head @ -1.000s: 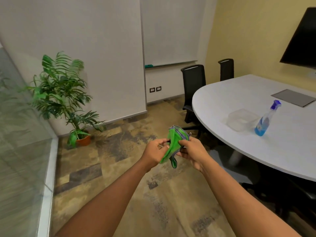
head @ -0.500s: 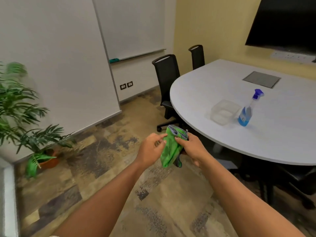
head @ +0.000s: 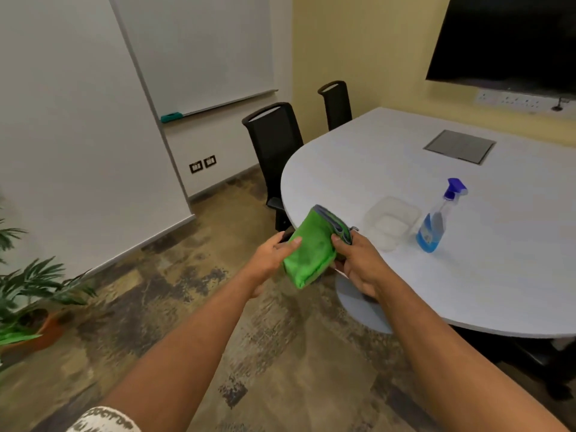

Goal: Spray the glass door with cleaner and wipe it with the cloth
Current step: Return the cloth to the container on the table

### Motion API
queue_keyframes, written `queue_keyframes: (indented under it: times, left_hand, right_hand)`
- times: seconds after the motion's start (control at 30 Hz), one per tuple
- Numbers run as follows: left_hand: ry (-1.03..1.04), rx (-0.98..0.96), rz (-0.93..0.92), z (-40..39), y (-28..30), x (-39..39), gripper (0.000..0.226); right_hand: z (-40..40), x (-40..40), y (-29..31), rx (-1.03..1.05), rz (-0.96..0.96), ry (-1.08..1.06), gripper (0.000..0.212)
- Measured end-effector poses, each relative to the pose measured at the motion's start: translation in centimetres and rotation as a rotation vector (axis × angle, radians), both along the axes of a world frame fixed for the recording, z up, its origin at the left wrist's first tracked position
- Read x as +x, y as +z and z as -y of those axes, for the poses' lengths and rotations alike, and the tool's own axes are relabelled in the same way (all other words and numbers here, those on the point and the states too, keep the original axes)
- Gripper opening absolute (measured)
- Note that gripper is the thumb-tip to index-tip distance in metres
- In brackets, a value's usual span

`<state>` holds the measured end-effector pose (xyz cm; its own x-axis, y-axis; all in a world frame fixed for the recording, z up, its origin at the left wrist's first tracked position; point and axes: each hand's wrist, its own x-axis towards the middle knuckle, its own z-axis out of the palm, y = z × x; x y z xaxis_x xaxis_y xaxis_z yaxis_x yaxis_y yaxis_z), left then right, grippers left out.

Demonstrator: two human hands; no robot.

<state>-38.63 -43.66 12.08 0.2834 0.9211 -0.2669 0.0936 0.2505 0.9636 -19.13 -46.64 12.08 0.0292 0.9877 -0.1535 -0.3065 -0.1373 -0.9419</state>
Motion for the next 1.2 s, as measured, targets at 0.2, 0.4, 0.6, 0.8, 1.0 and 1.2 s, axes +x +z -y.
queue_keyframes:
  times: [0.2,0.4,0.6,0.8,1.0,1.2]
  left_hand:
    - [-0.099,-0.369,0.169,-5.5,-2.6,4.7,0.082]
    - [-0.138,-0.377,0.316,-11.3,-2.8,11.5,0.060]
    - [-0.128,-0.259,0.234,-19.0,-3.1,15.9,0.029]
    - [-0.266,-0.092,0.081,-26.2,-4.5,19.2,0.024]
    - [-0.463,0.049,-0.067,-31.6,-5.5,22.7,0.040]
    - [-0.578,0.024,-0.105,-34.2,-7.4,25.7,0.028]
  right_hand:
    - [-3.7,5.3,-0.1,0.001,-0.269,-0.130,0.021]
    - [-6.7,9.6,-1.0,-0.024,-0.348,-0.228,0.021]
    - [-10.4,13.8,-1.4,-0.120,-0.214,-0.349,0.023]
    - [-14.0,16.2,-2.3,-0.261,-0.057,-0.477,0.018]
    - [-16.8,18.8,-3.9,-0.327,0.238,-0.615,0.024]
    - [-19.8,21.4,-5.3,-0.364,0.349,-0.779,0.008]
